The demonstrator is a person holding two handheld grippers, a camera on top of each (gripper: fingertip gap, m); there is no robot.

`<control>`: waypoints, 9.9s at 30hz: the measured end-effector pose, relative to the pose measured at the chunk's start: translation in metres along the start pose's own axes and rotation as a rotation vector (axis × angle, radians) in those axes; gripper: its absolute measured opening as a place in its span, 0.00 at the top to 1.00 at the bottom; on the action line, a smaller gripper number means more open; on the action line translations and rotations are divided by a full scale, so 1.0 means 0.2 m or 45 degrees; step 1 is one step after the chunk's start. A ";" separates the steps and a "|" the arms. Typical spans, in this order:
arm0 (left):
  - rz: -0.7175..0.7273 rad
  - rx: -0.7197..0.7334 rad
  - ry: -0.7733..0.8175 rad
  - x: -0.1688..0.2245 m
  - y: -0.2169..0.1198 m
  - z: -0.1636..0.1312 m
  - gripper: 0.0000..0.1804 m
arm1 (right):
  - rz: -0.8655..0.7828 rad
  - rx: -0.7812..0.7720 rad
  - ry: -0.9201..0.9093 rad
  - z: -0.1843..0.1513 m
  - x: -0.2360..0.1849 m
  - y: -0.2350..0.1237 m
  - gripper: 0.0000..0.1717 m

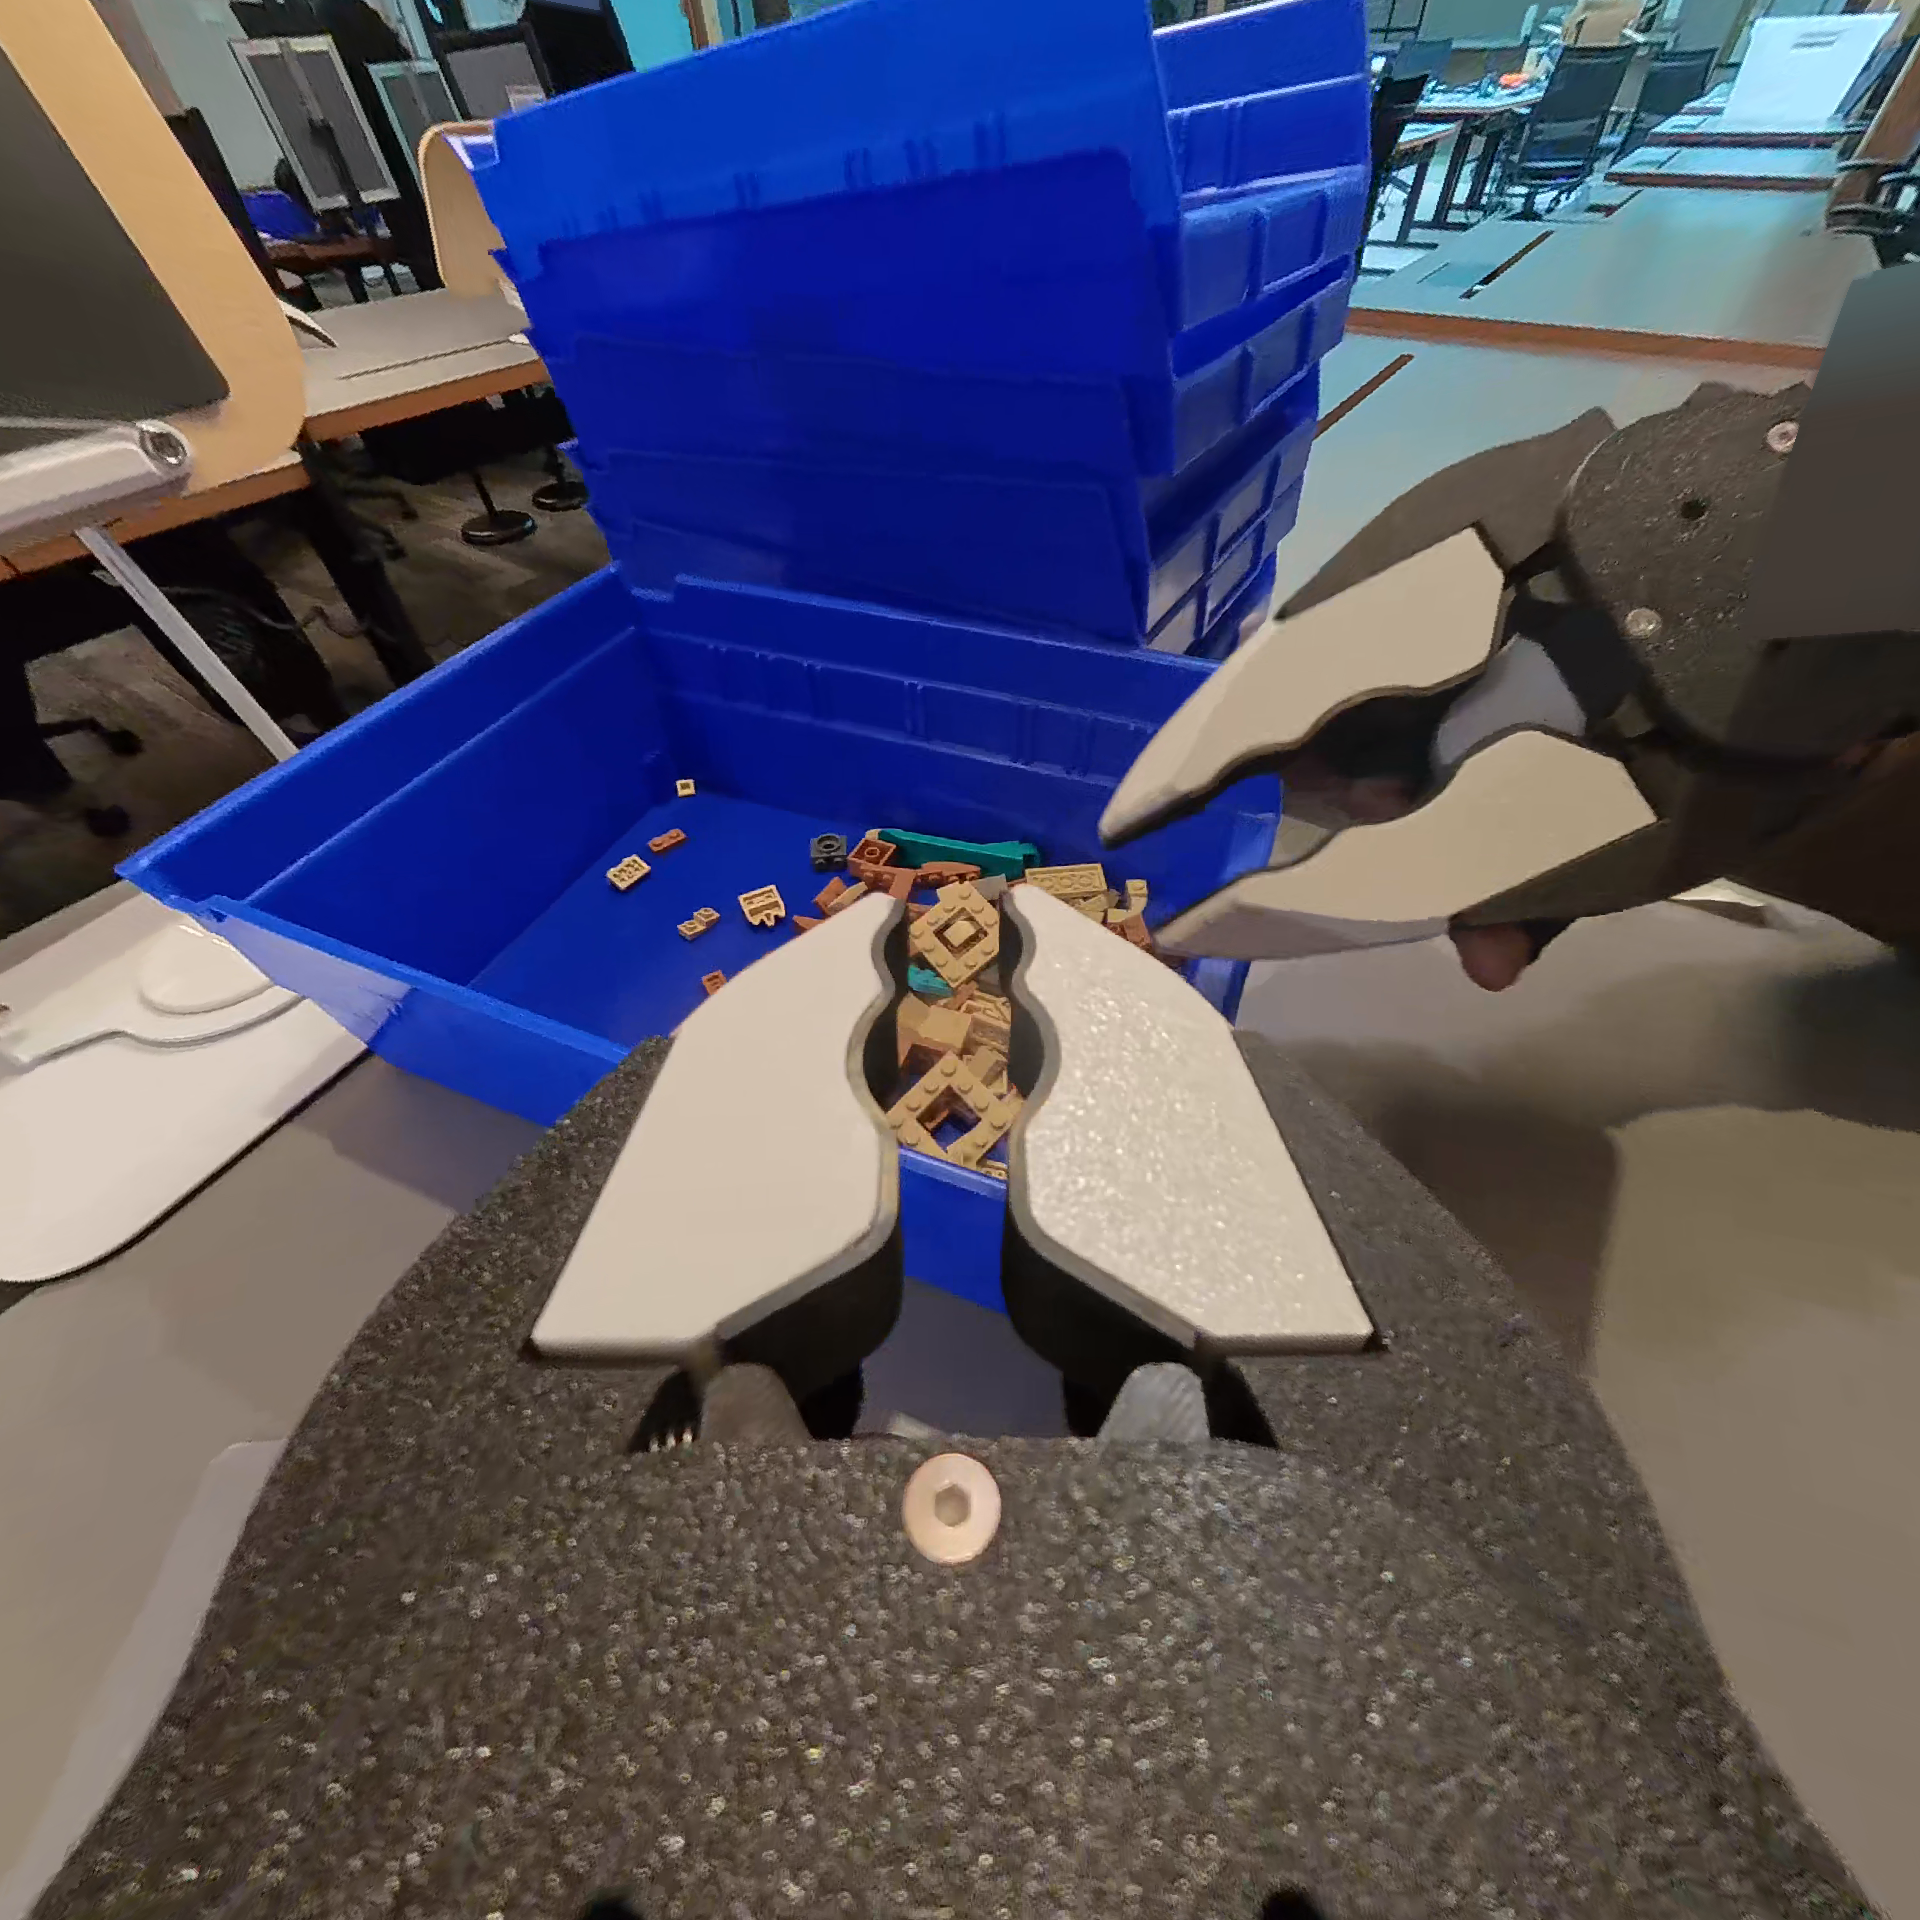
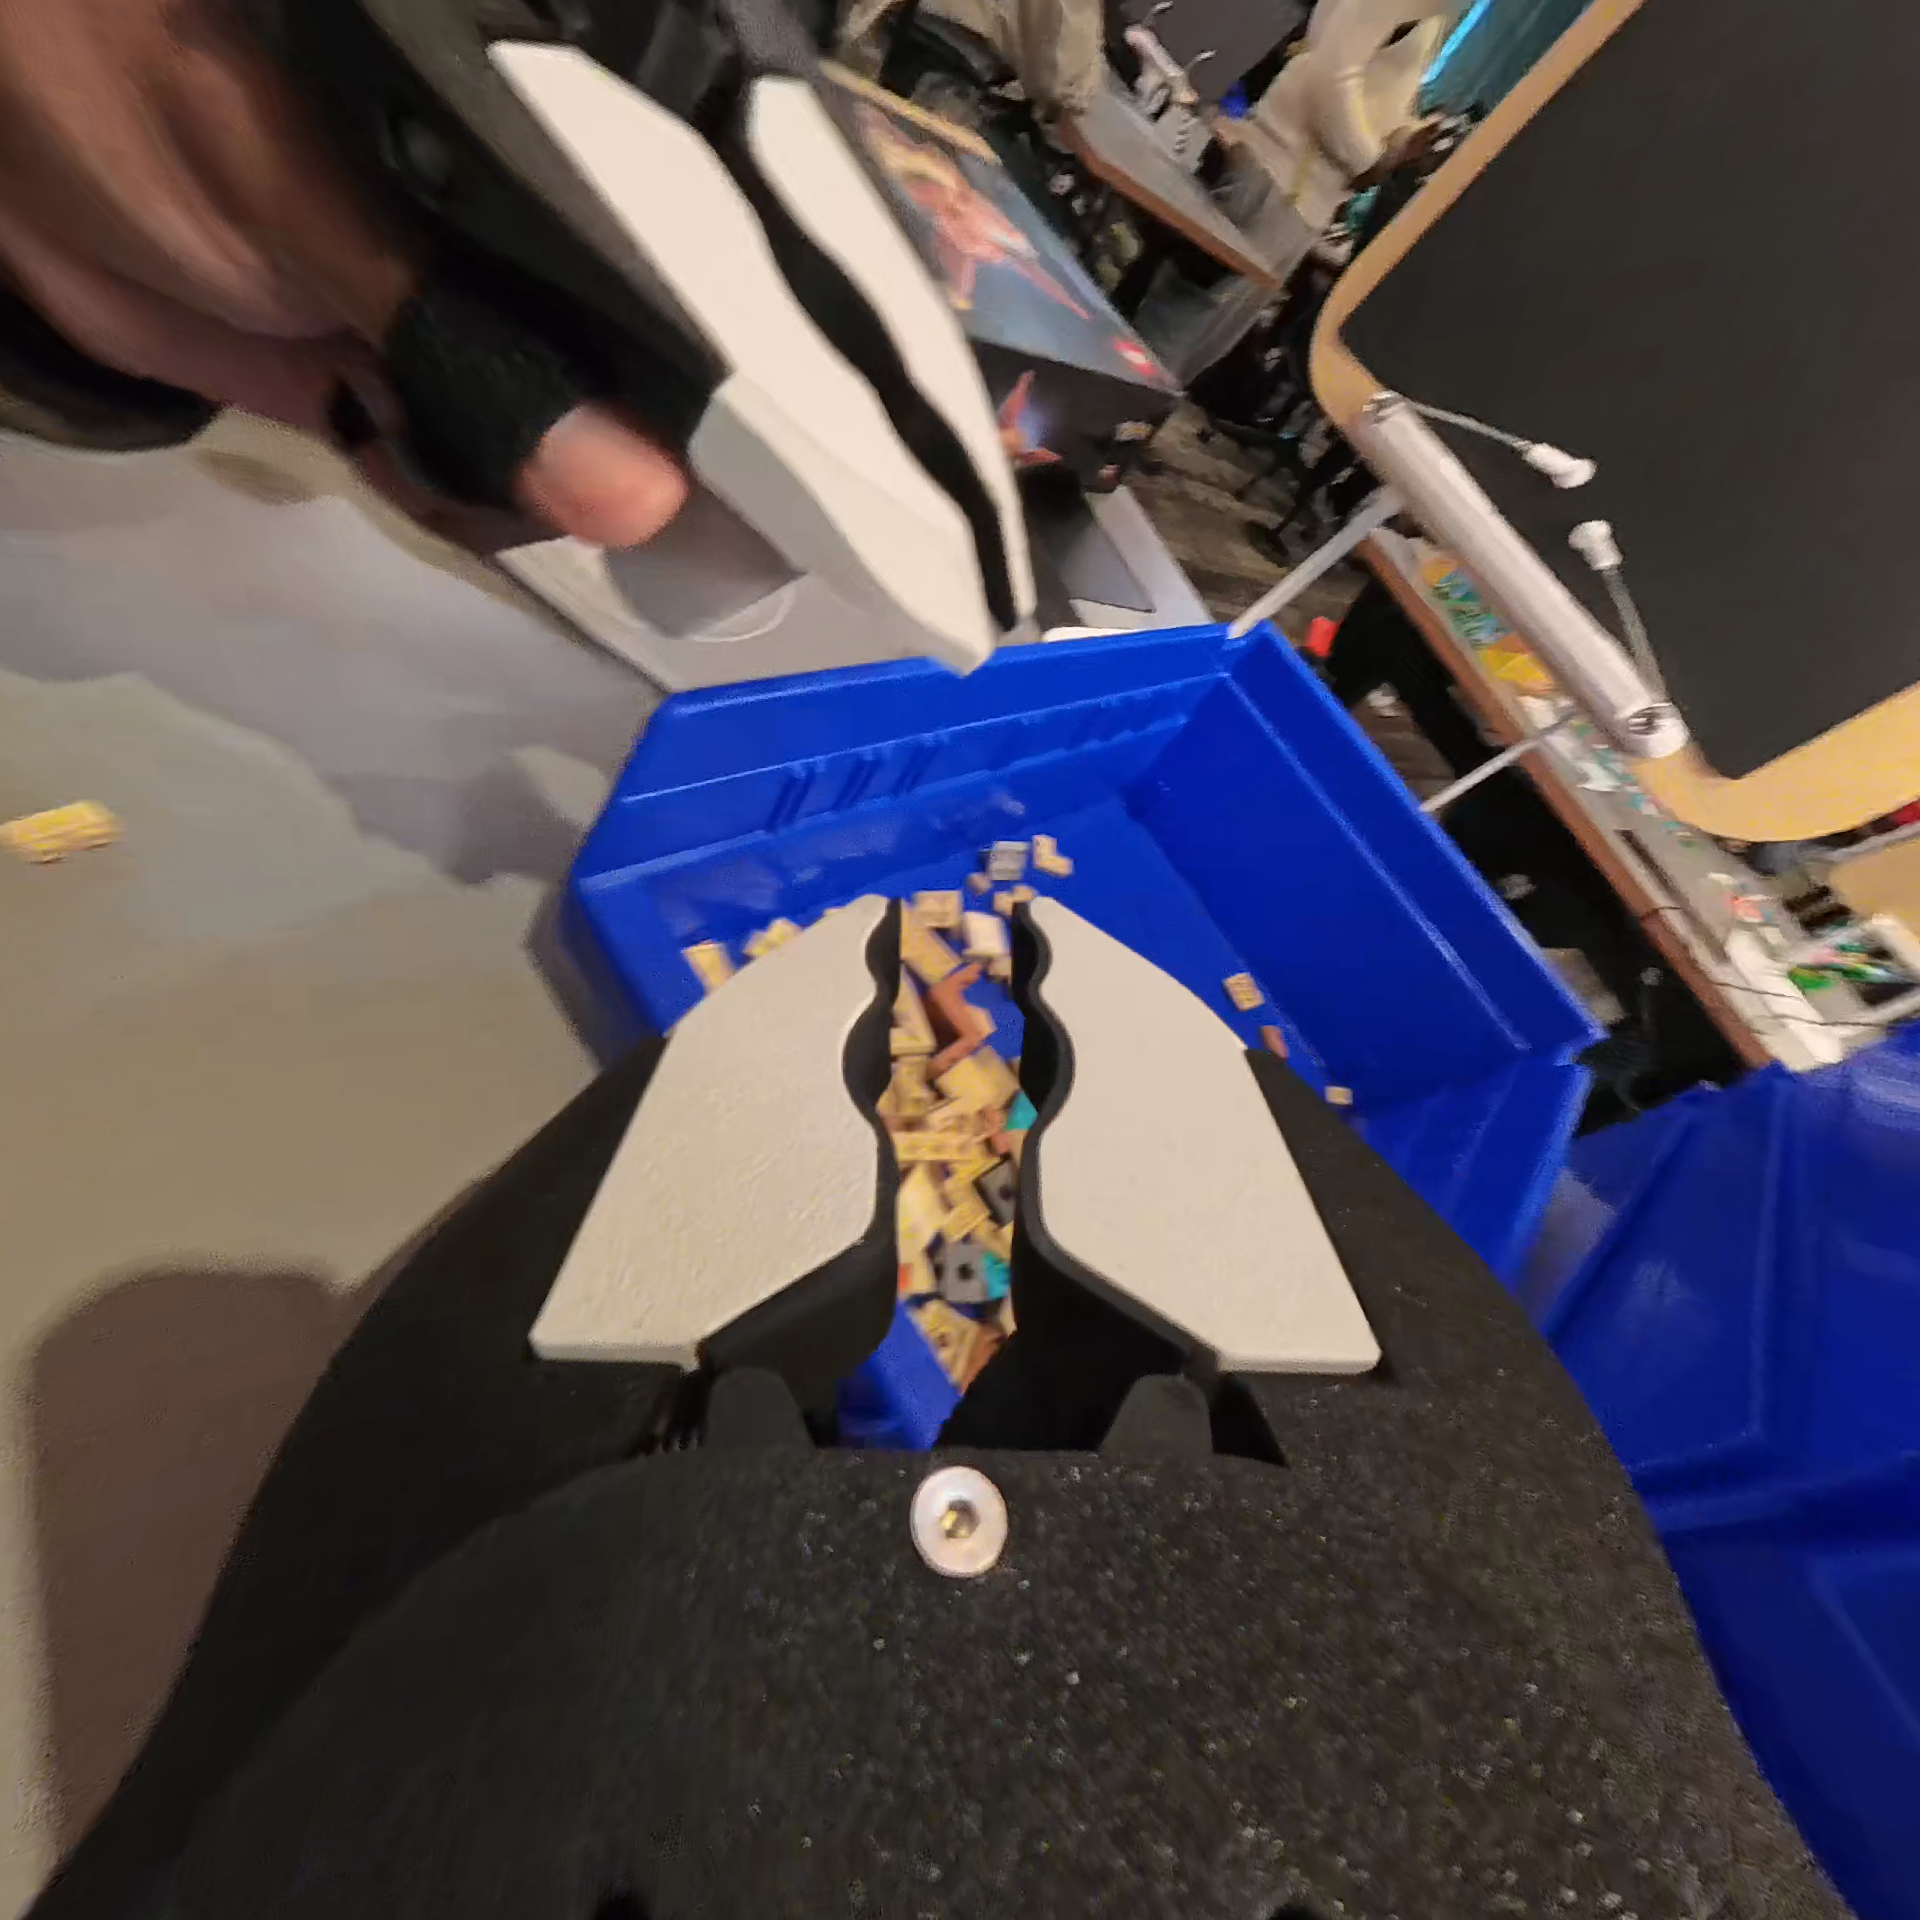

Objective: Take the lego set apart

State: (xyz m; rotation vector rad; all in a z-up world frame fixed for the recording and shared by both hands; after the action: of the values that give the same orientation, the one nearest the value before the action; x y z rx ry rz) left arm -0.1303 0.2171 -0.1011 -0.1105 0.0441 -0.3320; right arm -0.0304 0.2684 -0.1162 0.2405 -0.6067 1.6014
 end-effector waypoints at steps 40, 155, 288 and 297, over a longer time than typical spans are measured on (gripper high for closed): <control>-0.173 0.760 -0.314 -0.01 -1.33 0.24 0.85 | 0.619 -0.314 0.348 -0.11 -0.86 -0.20 0.85; 0.083 -0.175 0.079 0.28 -0.61 -0.42 0.82 | 0.140 -0.450 0.486 -0.26 -0.32 -0.12 0.98; 0.251 -0.057 0.280 0.64 -0.48 -0.40 0.87 | -0.440 -0.440 0.239 -0.28 -0.04 -0.70 0.84; 0.251 -0.061 0.266 0.64 -0.48 -0.41 0.87 | -0.534 -0.608 0.518 -0.68 0.09 -1.15 0.83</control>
State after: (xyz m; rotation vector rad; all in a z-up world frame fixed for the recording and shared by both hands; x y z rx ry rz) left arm -0.0463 0.0765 -0.1738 -0.1177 0.2684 -0.1448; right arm 0.2181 0.3578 -0.1665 -0.2937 -0.5565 1.0219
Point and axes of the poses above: each gripper's, where its closed fingertips meet, y out along the fingers, z out of its top, x = y × z across the jaws, the point moved 5 cm from there along -y, back along the fingers, and after that the axes turned 8 degrees about x, right-handed, at the moved point
